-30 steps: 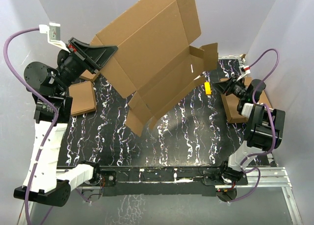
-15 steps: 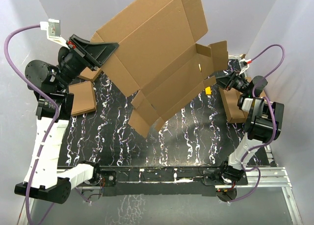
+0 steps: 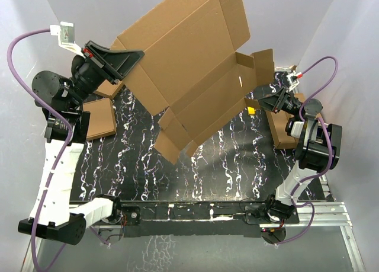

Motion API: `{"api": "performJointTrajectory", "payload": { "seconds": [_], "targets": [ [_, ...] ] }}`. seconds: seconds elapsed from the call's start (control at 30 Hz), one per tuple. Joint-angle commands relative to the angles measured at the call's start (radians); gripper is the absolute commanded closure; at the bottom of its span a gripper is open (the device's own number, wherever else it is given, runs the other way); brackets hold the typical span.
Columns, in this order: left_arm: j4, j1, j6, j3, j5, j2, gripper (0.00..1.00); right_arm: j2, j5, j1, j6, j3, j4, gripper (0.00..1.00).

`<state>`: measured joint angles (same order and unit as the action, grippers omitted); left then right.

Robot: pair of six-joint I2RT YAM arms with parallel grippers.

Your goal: Fold the paper box

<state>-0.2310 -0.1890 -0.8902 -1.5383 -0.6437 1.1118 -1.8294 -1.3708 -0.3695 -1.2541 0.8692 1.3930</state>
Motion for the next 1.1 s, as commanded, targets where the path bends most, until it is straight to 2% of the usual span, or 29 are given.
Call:
{"api": "performJointTrajectory", "payload": {
  "seconds": [0.0,0.23,0.43,0.63,0.9,1.07],
  "targets": [
    [-0.071,0.006,-0.014,-0.039,-0.001,-0.005,1.00,0.022,-0.011,0.006,-0.091,-0.001,0.429,0.54],
    [-0.130,0.004,-0.063,-0.048,-0.048,0.013,1.00,0.029,-0.014,0.052,-0.082,0.014,0.429,0.42],
    [-0.178,0.005,-0.105,-0.055,-0.060,0.022,1.00,0.041,-0.014,0.053,-0.070,0.016,0.430,0.38],
    [-0.218,0.005,-0.154,-0.097,-0.072,0.048,1.00,0.064,-0.006,0.061,-0.024,0.028,0.432,0.38],
    [-0.241,0.004,-0.193,-0.148,-0.084,0.062,1.00,0.078,0.010,0.066,-0.004,0.104,0.431,0.44],
    [-0.239,0.005,-0.198,-0.195,-0.087,0.074,1.00,0.077,0.001,0.065,0.009,0.157,0.432,0.39]
  ]
}}
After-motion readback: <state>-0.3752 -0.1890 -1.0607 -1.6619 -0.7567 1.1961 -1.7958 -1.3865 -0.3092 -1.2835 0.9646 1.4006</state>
